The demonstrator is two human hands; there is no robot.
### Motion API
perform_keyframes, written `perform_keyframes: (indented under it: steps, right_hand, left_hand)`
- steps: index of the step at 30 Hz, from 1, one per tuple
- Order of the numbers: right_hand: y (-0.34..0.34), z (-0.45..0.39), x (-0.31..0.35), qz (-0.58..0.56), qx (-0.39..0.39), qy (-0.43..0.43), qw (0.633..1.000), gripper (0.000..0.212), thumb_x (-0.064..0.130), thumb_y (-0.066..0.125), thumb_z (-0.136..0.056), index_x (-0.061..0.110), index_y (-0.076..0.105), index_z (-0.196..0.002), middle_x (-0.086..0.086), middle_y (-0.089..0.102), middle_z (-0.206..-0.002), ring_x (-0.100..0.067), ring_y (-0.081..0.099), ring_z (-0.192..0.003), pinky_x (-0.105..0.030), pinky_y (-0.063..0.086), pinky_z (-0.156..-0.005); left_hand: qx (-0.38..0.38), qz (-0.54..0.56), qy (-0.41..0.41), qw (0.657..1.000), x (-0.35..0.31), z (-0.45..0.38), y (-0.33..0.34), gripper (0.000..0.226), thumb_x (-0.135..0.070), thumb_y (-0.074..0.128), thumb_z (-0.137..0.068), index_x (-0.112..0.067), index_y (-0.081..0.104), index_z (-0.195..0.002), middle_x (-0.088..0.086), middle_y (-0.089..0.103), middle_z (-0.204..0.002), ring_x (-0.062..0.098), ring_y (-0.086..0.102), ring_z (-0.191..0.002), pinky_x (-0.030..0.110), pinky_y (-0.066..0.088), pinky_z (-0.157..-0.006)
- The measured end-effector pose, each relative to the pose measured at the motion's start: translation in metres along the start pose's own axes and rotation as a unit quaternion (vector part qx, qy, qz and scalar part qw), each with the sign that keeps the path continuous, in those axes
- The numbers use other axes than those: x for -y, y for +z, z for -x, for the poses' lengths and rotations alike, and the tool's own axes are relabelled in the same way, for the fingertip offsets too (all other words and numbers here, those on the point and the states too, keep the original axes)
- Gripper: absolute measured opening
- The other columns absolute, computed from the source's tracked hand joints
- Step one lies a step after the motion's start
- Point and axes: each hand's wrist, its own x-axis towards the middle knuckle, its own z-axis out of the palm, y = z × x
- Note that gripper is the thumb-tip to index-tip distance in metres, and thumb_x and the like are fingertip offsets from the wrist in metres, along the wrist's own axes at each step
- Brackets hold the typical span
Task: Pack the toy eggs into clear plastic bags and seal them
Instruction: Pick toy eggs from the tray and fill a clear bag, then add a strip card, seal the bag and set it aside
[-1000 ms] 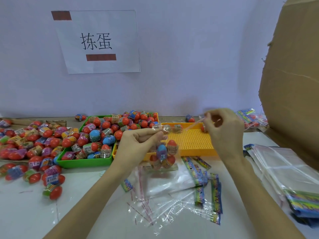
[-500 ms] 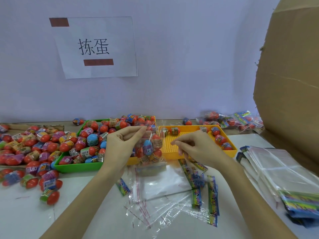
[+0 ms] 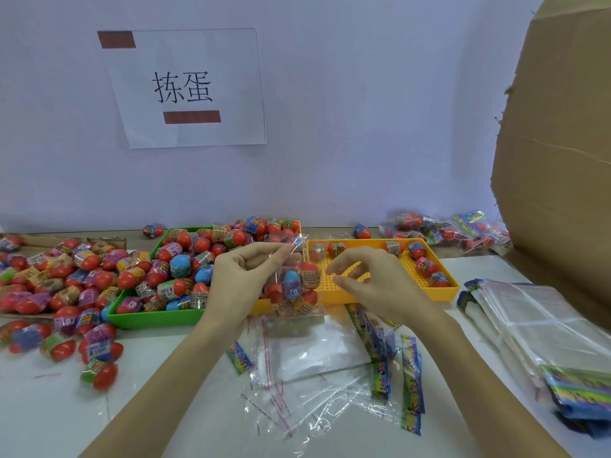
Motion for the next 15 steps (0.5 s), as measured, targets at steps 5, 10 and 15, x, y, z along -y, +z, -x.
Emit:
perform_keyframes:
  steps: [5,10,15]
  right_hand:
    - [0.005,0.000,0.011,-0.249,-0.018,0.026,0.968,0.018,0.029,0.064,-0.104,0.020,0.078,-0.112,0.004,0.079,-0.097,-0.012,0.074,-0.088,-0.021,0.055,-0.065]
    - [0.013,0.001,0.008,-0.238,-0.063,0.026,0.969,0.007,0.025,0.078,-0.095,0.020,0.082,-0.096,0.007,0.078,-0.090,-0.002,0.070,-0.080,-0.015,0.052,-0.066]
    - [0.008,0.001,0.003,-0.268,-0.060,0.067,0.959,0.008,0.022,0.075,-0.097,0.018,0.082,-0.095,0.001,0.079,-0.087,-0.010,0.074,-0.082,-0.018,0.056,-0.065]
  left_hand:
    - [-0.006,-0.010,0.001,1.000,0.000,0.001,0.001,0.019,-0.032,0.080,-0.087,-0.019,0.084,-0.100,0.004,0.083,-0.094,0.015,0.080,-0.095,0.021,0.062,-0.078]
    - [0.023,0.006,-0.028,0.999,0.005,0.000,0.001,0.023,-0.032,0.080,-0.086,-0.017,0.084,-0.102,0.007,0.083,-0.098,0.017,0.080,-0.095,0.019,0.061,-0.075]
    - [0.093,0.032,-0.082,0.992,0.006,-0.006,-0.007,0.035,-0.041,0.081,-0.085,-0.016,0.083,-0.109,0.010,0.081,-0.114,0.026,0.078,-0.107,0.026,0.063,-0.084]
